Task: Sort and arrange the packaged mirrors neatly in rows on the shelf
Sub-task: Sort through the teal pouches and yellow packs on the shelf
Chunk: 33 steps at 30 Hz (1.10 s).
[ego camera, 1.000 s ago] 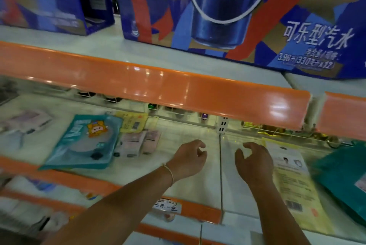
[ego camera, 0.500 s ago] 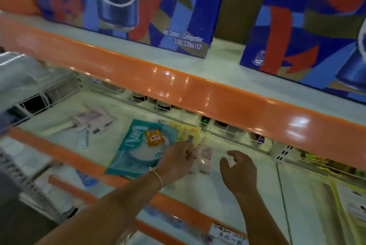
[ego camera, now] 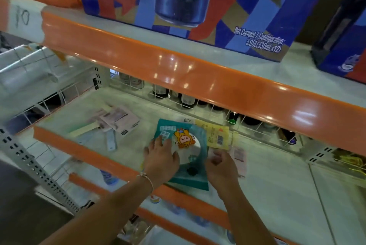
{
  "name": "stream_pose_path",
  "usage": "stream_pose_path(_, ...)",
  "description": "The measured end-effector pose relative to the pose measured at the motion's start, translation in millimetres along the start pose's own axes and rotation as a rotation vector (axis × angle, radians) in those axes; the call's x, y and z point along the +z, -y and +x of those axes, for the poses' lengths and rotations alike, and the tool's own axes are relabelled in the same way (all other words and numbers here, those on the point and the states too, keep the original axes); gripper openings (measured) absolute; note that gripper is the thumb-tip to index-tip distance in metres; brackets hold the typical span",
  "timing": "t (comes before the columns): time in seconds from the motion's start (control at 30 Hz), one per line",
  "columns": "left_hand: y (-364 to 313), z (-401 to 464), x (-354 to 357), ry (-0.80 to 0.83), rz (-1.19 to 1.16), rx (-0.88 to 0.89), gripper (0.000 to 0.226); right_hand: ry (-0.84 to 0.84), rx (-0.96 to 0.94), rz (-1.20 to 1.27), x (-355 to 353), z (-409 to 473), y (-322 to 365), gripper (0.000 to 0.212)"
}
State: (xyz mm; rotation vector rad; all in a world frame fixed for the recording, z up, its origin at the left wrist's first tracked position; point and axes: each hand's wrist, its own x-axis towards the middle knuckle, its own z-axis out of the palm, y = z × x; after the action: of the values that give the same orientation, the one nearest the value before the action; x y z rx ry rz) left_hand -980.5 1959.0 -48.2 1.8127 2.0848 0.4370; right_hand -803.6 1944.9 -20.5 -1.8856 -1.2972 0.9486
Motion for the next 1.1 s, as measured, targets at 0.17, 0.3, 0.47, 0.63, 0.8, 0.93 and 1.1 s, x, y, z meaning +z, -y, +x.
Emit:
stream_pose_path(0.17, -0.9, -3.4, -5.4, -0.023, -0.164, 0.002, 0.052, 0.030, 0.084, 0.117, 14.4, 4.7, 4.8, 0.047)
stream_pose_path(0.3, -4.0, -4.5, -9.0, -0.078, -0.306, 0.005, 0.045, 0.117, 0.253, 0.330, 17.1, 10.5, 11.8, 0.029)
stream_pose_path(0.47, -14.9, -6.1, -9.7, -0.078, -0.383, 0.002, 0.045, 0.228, 0.261, 0.414, 8.7, 5.9, 13.1, 0.022)
stream_pose_path(0.63, -28.6, -8.9, -10.0, -0.063, -0.471, -0.040, 0.057, 0.207, 0.187, 0.539, -15.9, 5.2, -2.3, 0.017)
stream_pose_path(0.8, -62.1, -1.6, -15.3, 0.054, -0.794, -0.199, 0.032, 0.200, 0.119, 0.687, -65.2, -4.4, -21.6, 0.014)
stream_pose_path(0.93, -108.5, -12.6, -5.0, 0.128, -0.853, -0.144, 0.017, 0.114, 0.144, 0.655, -108.0, -5.6, -50.7, 0.018)
stream_pose_path(1.1, -186.2, -36.1, 28.6, 0.109, -0.756, 0.016, 0.011, -0.014, 0.117, 0.577, -180.2, -13.1, -95.9, 0.019)
